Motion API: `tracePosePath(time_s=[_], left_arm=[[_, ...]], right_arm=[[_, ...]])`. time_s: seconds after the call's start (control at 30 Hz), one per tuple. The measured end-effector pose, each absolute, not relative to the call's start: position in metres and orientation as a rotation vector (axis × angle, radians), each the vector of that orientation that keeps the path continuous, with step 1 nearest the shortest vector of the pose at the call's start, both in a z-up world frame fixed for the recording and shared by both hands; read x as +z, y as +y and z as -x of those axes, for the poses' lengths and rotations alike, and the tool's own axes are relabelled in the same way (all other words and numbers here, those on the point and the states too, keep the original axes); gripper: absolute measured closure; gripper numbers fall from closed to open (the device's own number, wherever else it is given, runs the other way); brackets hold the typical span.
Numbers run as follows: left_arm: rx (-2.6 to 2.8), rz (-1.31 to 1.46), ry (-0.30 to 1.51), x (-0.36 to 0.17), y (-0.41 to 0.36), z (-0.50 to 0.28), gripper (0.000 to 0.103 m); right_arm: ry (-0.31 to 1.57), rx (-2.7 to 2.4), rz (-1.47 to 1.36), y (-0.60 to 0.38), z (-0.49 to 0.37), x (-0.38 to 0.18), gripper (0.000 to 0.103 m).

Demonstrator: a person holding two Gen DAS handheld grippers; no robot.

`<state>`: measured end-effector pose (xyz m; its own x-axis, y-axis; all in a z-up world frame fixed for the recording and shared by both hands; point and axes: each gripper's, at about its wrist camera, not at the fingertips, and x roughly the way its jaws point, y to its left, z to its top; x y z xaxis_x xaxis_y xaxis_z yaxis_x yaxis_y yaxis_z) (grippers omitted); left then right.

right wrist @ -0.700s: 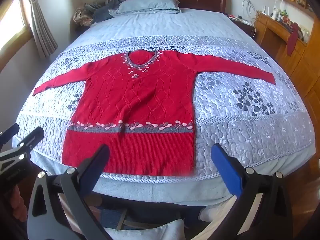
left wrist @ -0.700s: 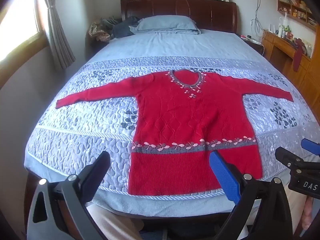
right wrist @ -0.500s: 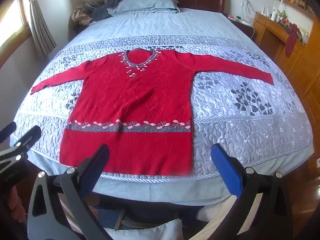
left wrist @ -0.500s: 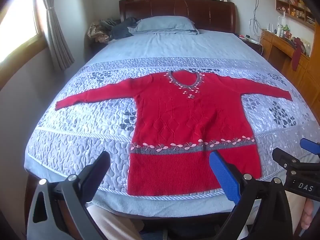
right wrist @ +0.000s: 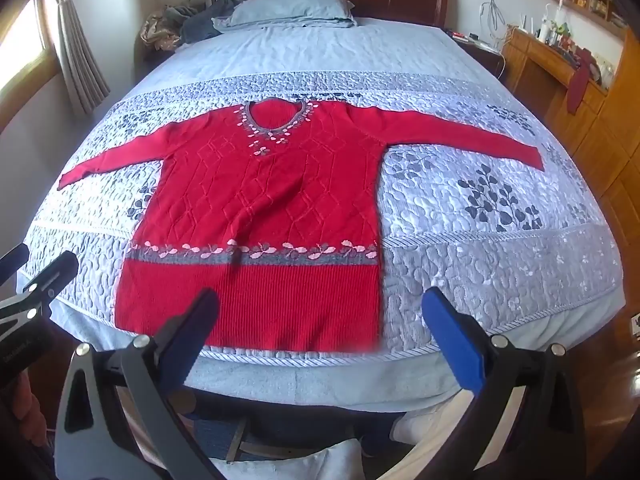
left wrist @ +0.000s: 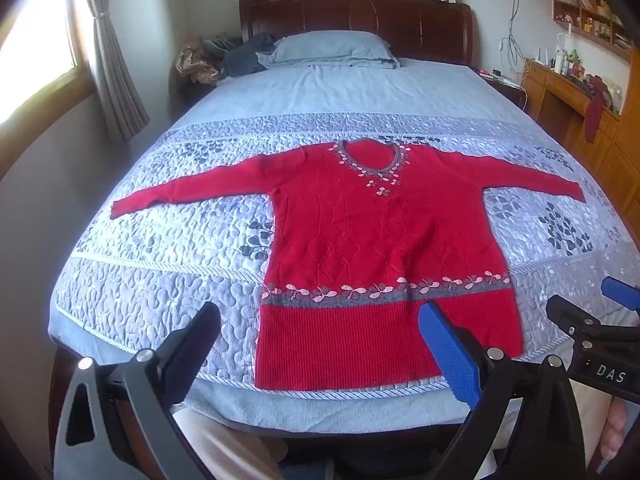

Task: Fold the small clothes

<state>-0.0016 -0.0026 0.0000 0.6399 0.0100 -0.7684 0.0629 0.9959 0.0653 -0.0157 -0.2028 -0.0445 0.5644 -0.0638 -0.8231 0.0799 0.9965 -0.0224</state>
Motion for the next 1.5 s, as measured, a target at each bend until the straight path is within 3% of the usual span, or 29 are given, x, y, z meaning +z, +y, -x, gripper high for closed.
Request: tracePosePath(time_s=[1.5], left_arm=[[-0.025, -0.099, 0.885, -0.0008, -0.0062, -0.0039, 0.004]], right_arm=[[0.969, -0.085, -0.003, -0.2033, 0.0086, -0.0442, 0.003]])
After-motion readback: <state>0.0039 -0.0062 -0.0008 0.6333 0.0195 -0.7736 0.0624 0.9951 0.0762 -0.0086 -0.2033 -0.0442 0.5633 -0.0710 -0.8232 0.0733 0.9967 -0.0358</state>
